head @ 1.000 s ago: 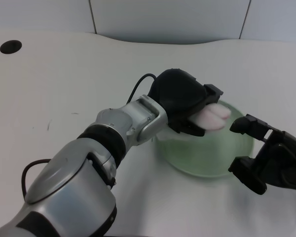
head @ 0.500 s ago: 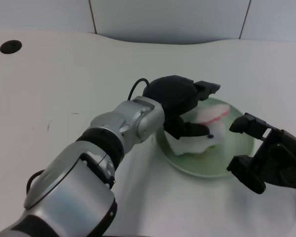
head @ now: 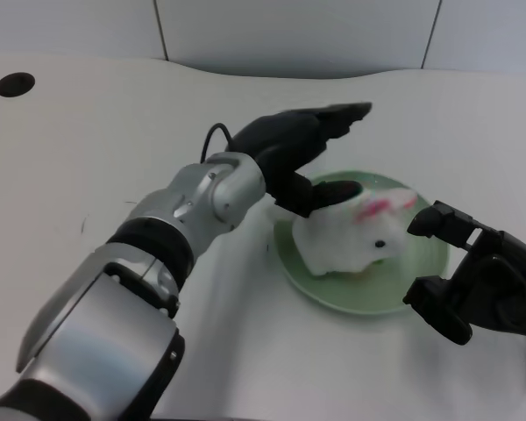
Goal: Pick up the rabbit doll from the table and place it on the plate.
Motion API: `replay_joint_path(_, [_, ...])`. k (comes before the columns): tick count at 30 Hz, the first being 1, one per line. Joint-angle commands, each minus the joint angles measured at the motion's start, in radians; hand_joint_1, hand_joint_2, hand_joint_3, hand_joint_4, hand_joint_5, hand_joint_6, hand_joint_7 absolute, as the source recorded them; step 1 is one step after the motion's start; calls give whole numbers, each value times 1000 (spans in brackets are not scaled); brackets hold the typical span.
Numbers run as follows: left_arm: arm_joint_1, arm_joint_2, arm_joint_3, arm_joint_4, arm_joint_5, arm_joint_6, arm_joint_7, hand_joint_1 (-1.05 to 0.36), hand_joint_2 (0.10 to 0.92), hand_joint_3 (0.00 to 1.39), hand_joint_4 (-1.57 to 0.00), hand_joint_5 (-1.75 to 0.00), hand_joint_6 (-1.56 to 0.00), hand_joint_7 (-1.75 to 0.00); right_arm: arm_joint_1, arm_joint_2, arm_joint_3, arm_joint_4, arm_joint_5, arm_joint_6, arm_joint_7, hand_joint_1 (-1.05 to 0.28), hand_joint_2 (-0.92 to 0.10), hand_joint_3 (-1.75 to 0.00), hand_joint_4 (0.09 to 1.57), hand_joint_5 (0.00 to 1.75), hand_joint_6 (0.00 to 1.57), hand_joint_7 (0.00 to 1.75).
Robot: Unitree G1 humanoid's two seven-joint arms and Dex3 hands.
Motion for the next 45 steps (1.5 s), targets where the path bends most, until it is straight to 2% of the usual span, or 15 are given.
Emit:
replay_joint_path(1, [-16,61,86,-14,-89,-45,-104,-1048,921,848,1,1,1,1,4,-20,-2,5,4,7,1,-726,-921,-150,921,1732,827,1286])
replay_joint_path(5, [27,113,220,-27,-236,-134,-256,-1048,921,750,1,1,1,1,7,-24,-4,0,5,5,-8,-744,-921,-101,901,1745,825,1258])
replay_joint_path(10, [87,154,382,-41,-418,-160,-460,-1048,921,646,-16,-8,1,1,7,-29,1,-1,-3,2,-19,-732,-921,-116,914,1746,823,1292])
replay_joint_path(13, [129,174,455,-48,-494,-132,-529,-1048,921,667,-85,-45,-15,-7,2,-29,3,4,-2,29,-30,-702,-921,-105,908,1739,812,1283])
replay_joint_path(18, [187,180,566,-61,-619,-57,-648,-1048,921,696,-165,-82,-41,-17,8,-20,6,-3,-5,-15,-32,-725,-921,-167,926,1744,794,1373])
replay_joint_path(22, [233,178,640,-76,-707,-10,-749,-1048,921,716,-177,-84,-57,-21,6,-16,4,-1,4,-10,-34,-728,-921,-188,949,1739,795,1342])
replay_joint_path(24, [267,171,684,-84,-764,43,-796,-1048,921,726,-178,-83,-54,-18,2,-20,2,8,8,4,-25,-724,-921,-181,946,1719,804,1276])
replay_joint_path(26, [309,159,740,-90,-835,122,-853,-1048,921,733,-178,-83,-52,-15,-4,-27,3,14,7,18,-19,-727,-921,-171,946,1695,821,1222])
replay_joint_path(30, [388,137,808,-108,-926,234,-898,-1048,921,743,-189,-88,-72,-22,-9,-35,5,19,2,19,-15,-738,-921,-178,964,1648,863,1161])
replay_joint_path(32, [416,131,830,-117,-959,286,-918,-1048,921,741,-177,-82,-70,-19,-12,-39,7,22,-1,31,-17,-739,-921,-162,969,1641,868,1155])
replay_joint_path(33, [427,128,837,-122,-969,299,-922,-1048,921,743,-173,-81,-68,-17,-12,-40,7,24,-1,27,-16,-740,-921,-155,970,1639,868,1149])
replay_joint_path(35, [456,134,845,-129,-974,313,-913,-1048,921,754,-231,-116,-103,-33,-9,-42,5,26,-1,17,-19,-737,-921,-163,964,1642,860,1150])
replay_joint_path(39, [480,154,860,-136,-981,338,-890,-1048,921,747,-363,-249,-227,-61,-6,-44,0,32,3,26,-25,-700,-921,-155,940,1657,820,1172])
replay_joint_path(43, [503,192,878,-140,-984,351,-874,-1048,921,786,-351,-309,-232,-41,-3,-48,-11,39,6,26,-47,-704,-921,-130,918,1670,807,1136])
replay_joint_path(45, [508,201,883,-138,-986,356,-872,-1048,921,784,-254,-509,-243,-17,-6,-50,-15,44,5,30,-50,-704,-921,-133,912,1679,805,1127])
